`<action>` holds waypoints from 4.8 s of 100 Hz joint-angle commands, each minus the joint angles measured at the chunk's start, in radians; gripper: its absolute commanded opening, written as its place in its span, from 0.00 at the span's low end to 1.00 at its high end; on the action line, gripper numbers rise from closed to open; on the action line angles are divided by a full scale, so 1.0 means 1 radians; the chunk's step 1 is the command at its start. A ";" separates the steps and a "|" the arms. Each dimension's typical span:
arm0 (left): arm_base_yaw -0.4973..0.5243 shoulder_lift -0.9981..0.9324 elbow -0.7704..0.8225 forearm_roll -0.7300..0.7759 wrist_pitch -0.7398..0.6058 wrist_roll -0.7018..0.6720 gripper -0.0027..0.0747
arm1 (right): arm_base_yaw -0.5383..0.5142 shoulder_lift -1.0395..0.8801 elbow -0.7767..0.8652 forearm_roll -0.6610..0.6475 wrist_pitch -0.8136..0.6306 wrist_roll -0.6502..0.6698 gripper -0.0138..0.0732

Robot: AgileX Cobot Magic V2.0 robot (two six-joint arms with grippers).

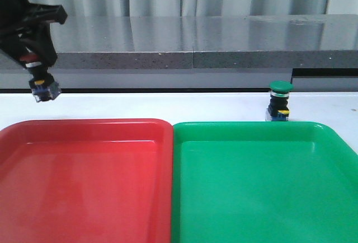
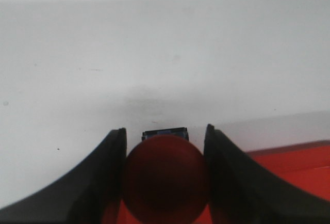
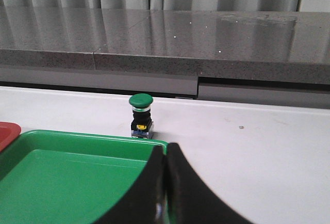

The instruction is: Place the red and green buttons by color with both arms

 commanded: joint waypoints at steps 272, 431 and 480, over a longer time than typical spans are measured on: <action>-0.256 -0.172 0.376 0.117 -0.250 -0.343 0.76 | -0.004 -0.018 -0.014 -0.008 -0.078 -0.003 0.03; -0.106 -1.121 0.821 0.239 -0.563 -0.343 0.63 | -0.004 -0.018 -0.014 -0.008 -0.078 -0.003 0.03; -0.106 -1.238 0.854 0.279 -0.539 -0.343 0.09 | -0.004 -0.018 -0.014 -0.008 -0.078 -0.003 0.03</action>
